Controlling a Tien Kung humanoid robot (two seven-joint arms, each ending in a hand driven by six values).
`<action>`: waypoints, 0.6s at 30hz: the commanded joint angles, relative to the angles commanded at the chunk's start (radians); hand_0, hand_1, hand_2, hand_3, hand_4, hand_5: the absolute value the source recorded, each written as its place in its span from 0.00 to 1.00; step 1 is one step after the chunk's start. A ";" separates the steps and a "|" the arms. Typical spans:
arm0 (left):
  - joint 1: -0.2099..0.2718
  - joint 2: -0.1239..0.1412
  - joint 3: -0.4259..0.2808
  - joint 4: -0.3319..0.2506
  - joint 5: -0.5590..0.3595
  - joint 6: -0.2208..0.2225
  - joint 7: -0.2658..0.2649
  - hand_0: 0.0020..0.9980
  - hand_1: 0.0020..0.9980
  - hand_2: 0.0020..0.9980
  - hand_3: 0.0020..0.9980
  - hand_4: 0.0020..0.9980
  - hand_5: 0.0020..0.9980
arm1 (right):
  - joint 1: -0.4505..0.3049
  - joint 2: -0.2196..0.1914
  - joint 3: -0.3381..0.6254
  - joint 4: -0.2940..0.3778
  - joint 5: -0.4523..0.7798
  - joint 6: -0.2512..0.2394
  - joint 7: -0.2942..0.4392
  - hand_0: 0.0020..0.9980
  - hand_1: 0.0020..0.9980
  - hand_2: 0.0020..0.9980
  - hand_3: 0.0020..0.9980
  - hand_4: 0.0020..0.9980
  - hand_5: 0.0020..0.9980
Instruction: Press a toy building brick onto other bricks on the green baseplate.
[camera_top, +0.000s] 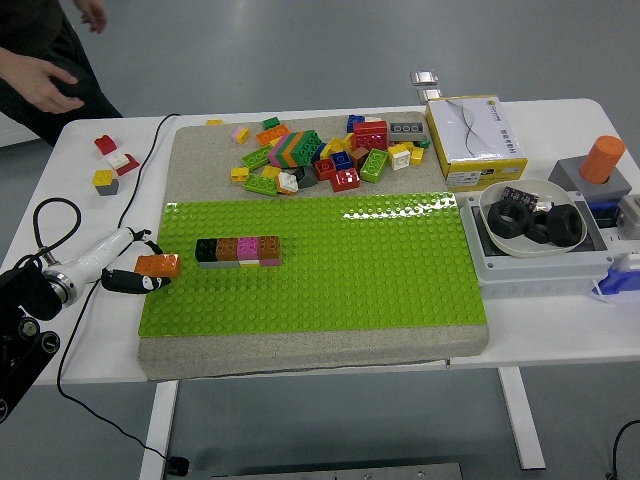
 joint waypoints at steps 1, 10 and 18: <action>0.000 0.000 0.000 0.001 -0.001 0.000 -0.001 0.95 0.94 0.93 0.61 0.80 0.29 | 0.000 0.000 0.001 0.000 -0.002 0.000 0.000 0.71 0.69 0.76 0.82 0.82 1.00; -0.002 -0.002 0.003 0.004 -0.006 0.001 -0.009 0.94 0.94 0.93 0.60 0.79 0.29 | 0.001 0.000 0.010 0.000 -0.011 0.002 0.000 0.71 0.69 0.76 0.82 0.82 1.00; -0.001 -0.004 0.003 0.002 -0.011 0.002 -0.016 0.93 0.93 0.91 0.55 0.71 0.25 | -0.001 0.002 0.035 0.000 -0.033 0.004 -0.001 0.70 0.69 0.76 0.82 0.82 1.00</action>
